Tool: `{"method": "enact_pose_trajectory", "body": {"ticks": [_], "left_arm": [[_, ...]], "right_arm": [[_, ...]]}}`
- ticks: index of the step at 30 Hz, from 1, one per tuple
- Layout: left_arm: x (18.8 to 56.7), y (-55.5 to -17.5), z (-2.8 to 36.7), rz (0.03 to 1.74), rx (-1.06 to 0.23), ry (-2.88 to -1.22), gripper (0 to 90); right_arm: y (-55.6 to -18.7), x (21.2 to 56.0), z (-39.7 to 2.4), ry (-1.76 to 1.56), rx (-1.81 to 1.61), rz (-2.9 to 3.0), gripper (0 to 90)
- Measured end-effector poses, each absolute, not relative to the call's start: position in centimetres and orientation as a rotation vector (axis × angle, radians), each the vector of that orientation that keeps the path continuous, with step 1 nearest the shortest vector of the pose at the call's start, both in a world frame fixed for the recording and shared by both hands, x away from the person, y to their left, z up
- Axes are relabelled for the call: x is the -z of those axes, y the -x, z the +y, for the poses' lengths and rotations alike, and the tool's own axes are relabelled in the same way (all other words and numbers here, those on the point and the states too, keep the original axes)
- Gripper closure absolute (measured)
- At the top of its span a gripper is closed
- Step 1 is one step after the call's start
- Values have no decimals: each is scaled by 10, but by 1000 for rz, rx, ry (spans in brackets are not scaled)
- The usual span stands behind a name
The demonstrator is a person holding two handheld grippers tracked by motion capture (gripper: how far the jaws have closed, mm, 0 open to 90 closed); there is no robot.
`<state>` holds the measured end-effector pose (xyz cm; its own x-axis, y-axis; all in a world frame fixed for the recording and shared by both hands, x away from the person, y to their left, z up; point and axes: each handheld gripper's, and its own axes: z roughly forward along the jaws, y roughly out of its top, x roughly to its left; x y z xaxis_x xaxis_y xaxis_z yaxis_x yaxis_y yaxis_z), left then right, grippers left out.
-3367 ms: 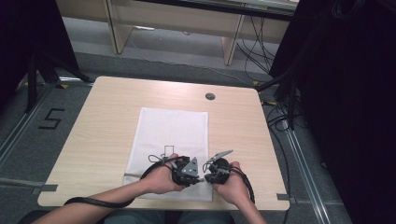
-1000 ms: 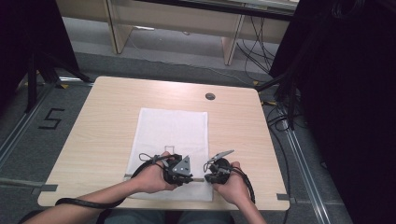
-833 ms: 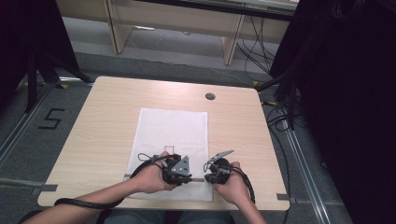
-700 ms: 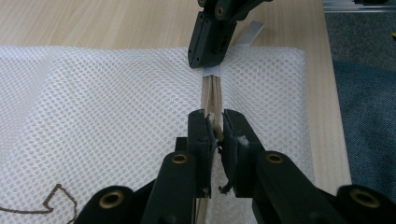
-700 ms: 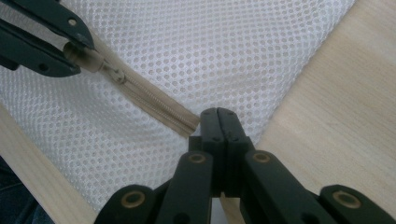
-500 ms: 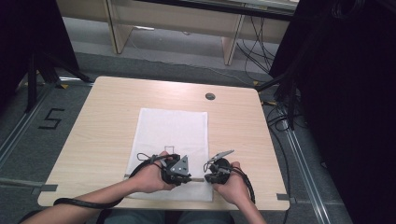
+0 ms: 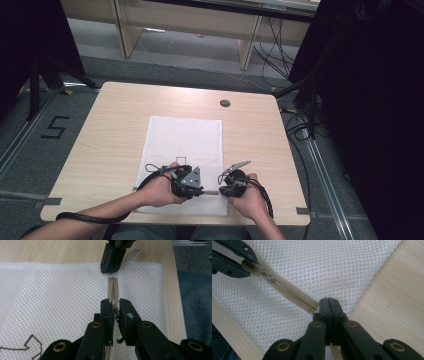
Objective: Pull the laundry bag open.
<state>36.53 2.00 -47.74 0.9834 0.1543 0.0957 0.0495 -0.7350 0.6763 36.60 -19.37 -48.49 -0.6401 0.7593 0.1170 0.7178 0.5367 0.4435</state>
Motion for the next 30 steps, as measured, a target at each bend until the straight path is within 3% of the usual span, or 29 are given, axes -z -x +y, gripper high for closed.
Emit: {"method": "enact_pose_trajectory", "body": {"ticks": [30], "left_arm": [[477,-365,27,157,-174,-2385,815]], "right_arm": [[-367,485,-194,-1274,-720,2678,900]]}}
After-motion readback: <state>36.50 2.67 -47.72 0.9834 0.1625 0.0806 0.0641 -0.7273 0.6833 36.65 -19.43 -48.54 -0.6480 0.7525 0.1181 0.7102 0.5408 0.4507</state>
